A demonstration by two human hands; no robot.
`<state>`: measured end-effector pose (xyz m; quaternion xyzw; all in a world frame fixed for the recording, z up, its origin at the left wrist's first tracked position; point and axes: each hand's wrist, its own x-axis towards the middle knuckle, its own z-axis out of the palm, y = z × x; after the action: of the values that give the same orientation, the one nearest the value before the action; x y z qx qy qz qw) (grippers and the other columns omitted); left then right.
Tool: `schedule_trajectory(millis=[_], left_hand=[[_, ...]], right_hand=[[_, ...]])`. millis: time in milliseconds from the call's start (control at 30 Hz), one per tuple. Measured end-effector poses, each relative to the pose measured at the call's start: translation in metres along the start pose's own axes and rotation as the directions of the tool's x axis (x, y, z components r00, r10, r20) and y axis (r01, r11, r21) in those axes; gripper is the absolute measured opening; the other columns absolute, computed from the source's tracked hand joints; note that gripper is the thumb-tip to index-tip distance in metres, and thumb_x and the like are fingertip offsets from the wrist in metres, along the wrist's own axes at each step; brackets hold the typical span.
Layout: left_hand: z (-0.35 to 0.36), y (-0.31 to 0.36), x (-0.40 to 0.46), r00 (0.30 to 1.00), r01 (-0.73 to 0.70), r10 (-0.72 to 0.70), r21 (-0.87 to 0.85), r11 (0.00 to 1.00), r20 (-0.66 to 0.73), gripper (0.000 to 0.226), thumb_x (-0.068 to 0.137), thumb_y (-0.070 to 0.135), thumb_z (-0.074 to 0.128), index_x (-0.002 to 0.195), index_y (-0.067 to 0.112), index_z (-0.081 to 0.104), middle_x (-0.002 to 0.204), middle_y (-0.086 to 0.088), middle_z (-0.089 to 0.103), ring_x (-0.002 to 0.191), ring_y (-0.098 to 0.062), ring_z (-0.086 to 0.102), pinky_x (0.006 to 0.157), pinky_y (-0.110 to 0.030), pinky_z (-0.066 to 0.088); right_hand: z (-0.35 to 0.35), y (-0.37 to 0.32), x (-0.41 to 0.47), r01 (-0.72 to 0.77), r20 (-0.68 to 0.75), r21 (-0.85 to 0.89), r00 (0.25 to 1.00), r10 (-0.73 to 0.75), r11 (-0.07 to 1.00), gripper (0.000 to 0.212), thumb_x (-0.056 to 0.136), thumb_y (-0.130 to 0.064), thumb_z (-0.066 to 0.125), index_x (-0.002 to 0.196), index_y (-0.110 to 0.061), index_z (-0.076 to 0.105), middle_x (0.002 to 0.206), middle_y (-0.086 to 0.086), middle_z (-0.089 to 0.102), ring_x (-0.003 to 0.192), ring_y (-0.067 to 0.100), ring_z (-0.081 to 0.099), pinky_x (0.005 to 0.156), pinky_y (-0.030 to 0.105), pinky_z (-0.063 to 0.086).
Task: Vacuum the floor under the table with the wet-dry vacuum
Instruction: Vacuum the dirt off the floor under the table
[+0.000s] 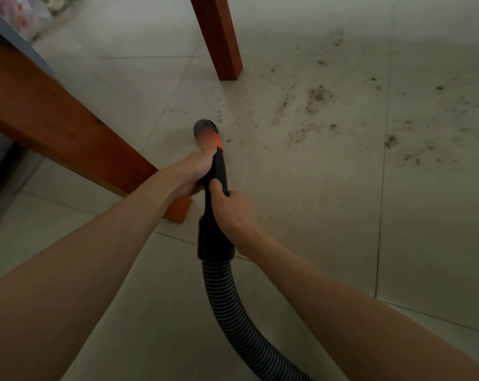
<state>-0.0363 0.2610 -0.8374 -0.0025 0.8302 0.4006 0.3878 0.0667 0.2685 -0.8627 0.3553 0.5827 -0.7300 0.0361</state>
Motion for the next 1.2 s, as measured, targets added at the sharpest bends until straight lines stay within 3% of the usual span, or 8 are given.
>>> schedule_trajectory(millis=[100, 233, 533, 767, 900, 1000, 1067, 1200], left_hand=[[0.007, 0.001, -0.006, 1.000, -0.018, 0.018, 0.023, 1.000, 0.021, 0.044, 0.103, 0.036, 0.025, 0.120, 0.001, 0.044, 0.094, -0.009, 0.053, 0.081, -0.020, 0.053, 0.063, -0.027, 0.045], [0.018, 0.000, -0.016, 0.998, -0.034, 0.033, 0.039, 0.999, 0.044, 0.043, 0.103, 0.040, 0.022, 0.104, 0.003, 0.044, 0.080, -0.007, 0.050, 0.069, -0.016, 0.050, 0.058, -0.025, 0.043], [0.035, -0.006, -0.032, 0.996, -0.030, 0.030, 0.005, 1.000, 0.084, 0.046, 0.103, 0.041, 0.022, 0.102, 0.001, 0.045, 0.076, -0.007, 0.048, 0.065, -0.016, 0.049, 0.056, -0.026, 0.042], [0.035, -0.007, -0.048, 0.994, -0.027, 0.031, -0.037, 0.999, 0.109, 0.049, 0.103, 0.041, 0.022, 0.080, 0.006, 0.046, 0.076, -0.008, 0.047, 0.065, -0.017, 0.047, 0.059, -0.024, 0.041], [0.035, -0.010, -0.051, 0.994, -0.011, 0.018, -0.072, 0.997, 0.106, 0.047, 0.103, 0.039, 0.024, 0.082, 0.004, 0.047, 0.077, -0.009, 0.049, 0.067, -0.018, 0.049, 0.059, -0.025, 0.042], [0.036, -0.010, -0.051, 0.993, -0.015, 0.027, -0.100, 0.995, 0.117, 0.047, 0.103, 0.039, 0.026, 0.096, -0.002, 0.049, 0.078, -0.010, 0.051, 0.068, -0.019, 0.050, 0.061, -0.027, 0.043], [0.040, -0.009, -0.051, 0.991, -0.019, 0.032, -0.102, 0.995, 0.128, 0.048, 0.103, 0.039, 0.026, 0.113, -0.003, 0.048, 0.079, -0.009, 0.052, 0.069, -0.019, 0.050, 0.061, -0.028, 0.043], [0.046, -0.005, -0.046, 0.993, -0.036, 0.045, -0.082, 0.996, 0.110, 0.056, 0.103, 0.039, 0.026, 0.126, -0.008, 0.045, 0.077, -0.009, 0.050, 0.066, -0.019, 0.049, 0.059, -0.027, 0.042]], right_hand=[[-0.001, 0.001, -0.006, -0.024, -0.020, 0.022, 1.000, 0.024, 0.999, 0.045, 0.096, -0.048, 0.034, 0.081, -0.010, 0.054, 0.100, 0.021, 0.070, 0.069, 0.024, 0.058, 0.067, 0.035, 0.052], [-0.006, 0.005, -0.015, -0.079, -0.054, 0.072, 0.995, 0.083, 0.994, 0.053, 0.095, -0.057, 0.033, 0.076, -0.012, 0.053, 0.101, 0.022, 0.069, 0.084, 0.034, 0.068, 0.082, 0.046, 0.055], [-0.018, 0.014, -0.035, -0.101, -0.109, 0.033, 0.989, 0.104, 0.994, 0.059, 0.093, -0.061, 0.031, 0.086, -0.010, 0.058, 0.094, 0.016, 0.071, 0.084, 0.031, 0.069, 0.080, 0.043, 0.057], [-0.021, 0.013, -0.047, -0.029, -0.133, -0.005, 0.991, 0.028, 1.000, 0.048, 0.093, -0.058, 0.036, 0.084, -0.014, 0.052, 0.093, 0.016, 0.070, 0.083, 0.030, 0.069, 0.080, 0.046, 0.057], [-0.029, 0.015, -0.053, -0.041, -0.052, 0.023, 0.998, 0.042, 0.999, 0.041, 0.093, -0.053, 0.042, 0.090, -0.014, 0.054, 0.096, 0.017, 0.070, 0.084, 0.030, 0.069, 0.082, 0.044, 0.057], [-0.035, 0.012, -0.058, -0.083, 0.066, 0.228, 0.995, 0.070, 0.970, 0.038, 0.096, -0.042, 0.046, 0.108, -0.006, 0.053, 0.080, 0.016, 0.068, 0.063, 0.026, 0.066, 0.067, 0.035, 0.057], [-0.037, 0.009, -0.057, -0.096, 0.088, 0.273, 0.993, 0.075, 0.957, 0.040, 0.097, -0.039, 0.044, 0.114, -0.003, 0.050, 0.071, 0.015, 0.066, 0.054, 0.024, 0.063, 0.058, 0.031, 0.055], [-0.038, 0.003, -0.056, -0.104, 0.051, 0.244, 0.994, 0.094, 0.964, 0.039, 0.097, -0.042, 0.043, 0.105, -0.004, 0.052, 0.067, 0.012, 0.062, 0.053, 0.023, 0.061, 0.052, 0.028, 0.055]])
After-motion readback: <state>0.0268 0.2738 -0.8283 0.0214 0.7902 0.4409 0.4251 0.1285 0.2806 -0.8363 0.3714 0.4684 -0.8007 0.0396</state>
